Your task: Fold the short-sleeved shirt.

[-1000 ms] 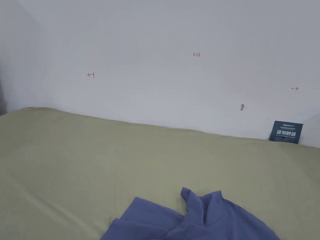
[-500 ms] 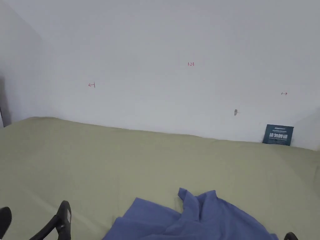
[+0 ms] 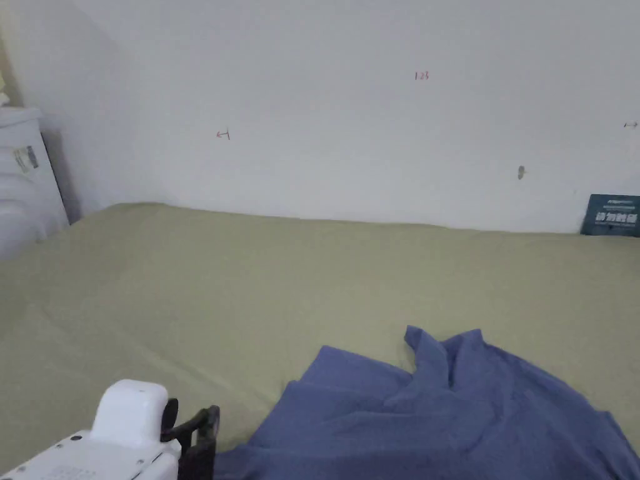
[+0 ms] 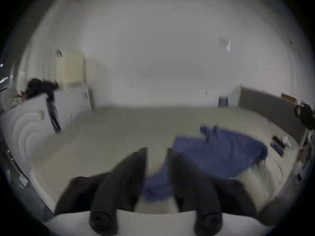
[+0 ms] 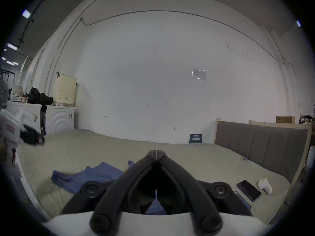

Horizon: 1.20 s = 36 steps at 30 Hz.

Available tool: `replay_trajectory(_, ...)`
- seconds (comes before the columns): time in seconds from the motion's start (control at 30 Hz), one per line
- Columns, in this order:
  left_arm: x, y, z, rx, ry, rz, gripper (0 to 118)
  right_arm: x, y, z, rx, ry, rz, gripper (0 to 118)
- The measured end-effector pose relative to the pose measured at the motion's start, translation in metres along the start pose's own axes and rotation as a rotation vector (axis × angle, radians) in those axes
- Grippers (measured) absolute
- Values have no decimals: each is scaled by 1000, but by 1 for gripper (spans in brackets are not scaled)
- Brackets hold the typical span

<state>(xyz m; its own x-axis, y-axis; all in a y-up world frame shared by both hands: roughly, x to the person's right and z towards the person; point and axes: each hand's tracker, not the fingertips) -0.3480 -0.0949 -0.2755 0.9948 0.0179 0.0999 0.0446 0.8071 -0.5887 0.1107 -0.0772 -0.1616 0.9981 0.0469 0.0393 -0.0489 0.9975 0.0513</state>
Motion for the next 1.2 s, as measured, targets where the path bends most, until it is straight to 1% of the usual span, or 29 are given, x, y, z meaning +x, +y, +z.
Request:
replay_trajectory(0.03,-9,4,-25,-139,-7,-8,57,4,-3,-2,-11,1,-26,0)
replay_trajectory(0.07,-16,4,-47,-237,3,-1,69,7,-5,-5,-22,6,-47,0)
replay_trajectory(0.1,-26,4,-67,-404,-19,17,73,10,-4,-8,-34,3,-57,0)
replay_trajectory(0.17,-41,-4,-98,-486,11,137,73,15,-5,-14,-69,1,-90,0)
replay_trajectory(0.23,-51,-13,-114,-454,12,193,73,20,-12,-17,-102,27,-129,0)
replay_trajectory(0.27,-51,-15,-121,-456,8,187,72,23,-11,-21,-113,21,-125,0)
replay_trajectory(0.33,-46,-21,-133,-476,-42,170,72,25,-18,-26,-159,59,-125,0)
replay_trajectory(0.43,-33,-31,-150,-515,-40,156,72,16,-18,-35,-207,89,-121,0)
replay_trajectory(0.47,-28,-34,-150,-509,-3,122,72,14,-20,-36,-213,90,-122,0)
replay_trajectory(0.5,-22,-35,-148,-465,26,99,70,12,-21,-37,-217,91,-117,0)
replay_trajectory(0.53,-20,-38,-143,-434,45,109,61,9,-18,-39,-223,104,-106,0)
replay_trajectory(0.57,-19,-39,-140,-412,63,119,35,7,-19,-42,-230,113,-90,0)
replay_trajectory(0.6,-22,-40,-138,-371,33,148,3,4,-21,-46,-249,108,-60,0)
replay_trajectory(0.63,-18,-41,-135,-336,-23,217,3,2,-21,-53,-274,115,-41,0)
replay_trajectory(0.67,-16,-44,-137,-371,29,208,3,1,-21,-61,-296,130,-36,0)
replay_trajectory(0.77,-15,-48,-138,-357,21,155,3,7,-20,-113,-366,208,-49,0)
replay_trajectory(0.8,-18,-48,-137,-358,16,164,3,13,-17,-143,-384,236,-69,0)
replay_trajectory(0.83,-22,-47,-138,-358,5,193,3,19,-15,-176,-421,296,-86,0)
replay_trajectory(0.87,-25,-47,-137,-360,-2,210,3,22,-13,-209,-456,318,-77,0)
replay_trajectory(0.9,-26,-47,-139,-361,-9,219,3,26,-12,-251,-513,374,-57,0)
replay_trajectory(0.93,-27,-48,-140,-364,-10,224,3,26,-9,-296,-586,380,5,0)
replay_trajectory(0.97,-27,-48,-140,-364,-11,220,3,24,-10,-331,-598,360,64,0)
replay_trajectory(1.0,-24,-48,-140,-363,-9,203,3,23,-12,-368,-653,367,103,3)
replay_trajectory(1.03,-21,-49,-141,-364,-3,186,3,20,-13,-403,-739,404,115,18)
replay_trajectory(1.07,-21,-49,-140,-363,-1,178,3,16,-19,-430,-848,436,110,55)
replay_trajectory(1.1,-22,-49,-140,-363,0,176,3,11,-33,-455,-992,488,120,108)
replay_trajectory(1.13,-24,-49,-140,-364,-1,186,3,10,-49,-473,-980,496,137,116)
replay_trajectory(1.17,-23,-49,-141,-364,-4,207,3,5,-65,-483,-1022,475,201,113)
replay_trajectory(1.2,-26,-51,-141,-361,-10,229,3,-5,-70,-483,-1046,455,273,113)
